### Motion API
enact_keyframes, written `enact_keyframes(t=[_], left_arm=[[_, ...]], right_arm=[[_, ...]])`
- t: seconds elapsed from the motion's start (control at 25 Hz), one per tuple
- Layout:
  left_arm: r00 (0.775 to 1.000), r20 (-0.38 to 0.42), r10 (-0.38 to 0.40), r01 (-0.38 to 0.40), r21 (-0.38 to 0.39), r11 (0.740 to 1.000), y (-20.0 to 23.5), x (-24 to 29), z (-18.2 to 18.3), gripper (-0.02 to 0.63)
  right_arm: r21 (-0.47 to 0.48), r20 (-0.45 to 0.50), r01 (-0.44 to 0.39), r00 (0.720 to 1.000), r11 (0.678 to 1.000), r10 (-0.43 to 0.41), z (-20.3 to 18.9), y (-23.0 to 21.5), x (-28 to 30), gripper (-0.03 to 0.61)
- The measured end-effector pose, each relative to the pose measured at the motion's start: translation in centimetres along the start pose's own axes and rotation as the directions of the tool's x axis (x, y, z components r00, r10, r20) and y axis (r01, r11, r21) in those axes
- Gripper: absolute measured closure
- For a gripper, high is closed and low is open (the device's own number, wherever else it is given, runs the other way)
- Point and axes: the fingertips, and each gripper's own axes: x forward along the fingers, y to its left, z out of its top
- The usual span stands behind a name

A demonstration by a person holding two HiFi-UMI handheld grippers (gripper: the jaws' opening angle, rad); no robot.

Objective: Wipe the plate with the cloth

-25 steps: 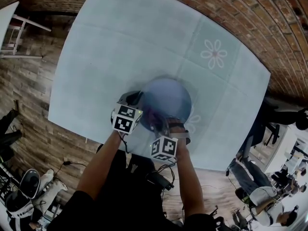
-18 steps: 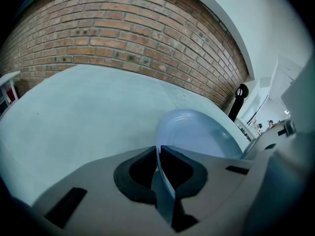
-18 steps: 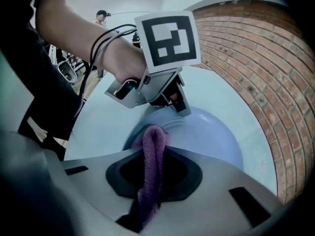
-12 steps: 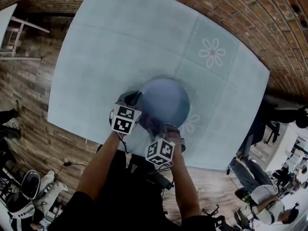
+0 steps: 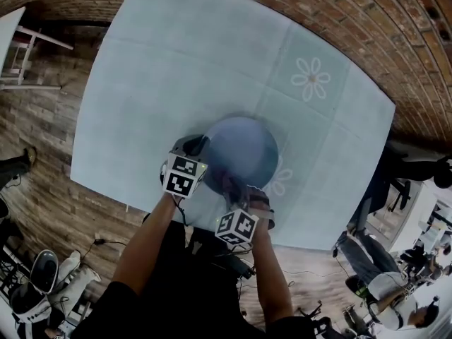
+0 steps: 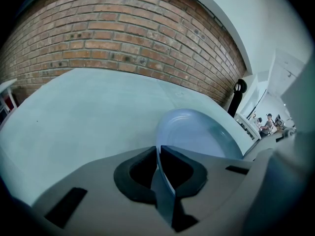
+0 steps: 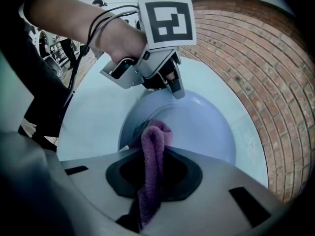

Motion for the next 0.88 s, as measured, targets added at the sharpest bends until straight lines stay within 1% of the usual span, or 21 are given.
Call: enact_keyframes(t=[0.16,0.24,0.48,0.68,0.88], left_arm=[[1.000,0.002,-0.004,0.004,-0.009,1.000,0.0,-0.1,-0.1,0.566],[1.000,-0.014,-0.007,0.007,-0.009,1.000,0.0,-0.1,-0.4,0.566],[1.000,-0.012,-0.013,0.013,0.021,1.000,-0.1,-0.2,0.1,0.566],[1.000,-0.016,-0.021,0.022,0.025,0.999,-0.3,-0.2,0.2,0.566],[1.000,-0.015,-0.025,0.025,0.021,0.999,-0.3,-0.2,0.3,0.566]], right_arm=[[-0.023,-0.003,0.023,1.000,0.999,-0.023,-0.8,-0.5,-0.2,0.522],[-0.034,-0.005,0.025,1.000,0.999,-0.026,-1.0,-0.6,-0.2,0.520],[-0.052,0.010,0.027,1.000,0.998,-0.027,-1.3,-1.1,0.0,0.522],[-0.081,0.038,0.077,0.997,0.994,-0.074,-1.9,-2.6,0.2,0.520],[-0.115,0.042,0.105,0.994,0.988,-0.101,-2.3,-3.9,0.4,0.522]])
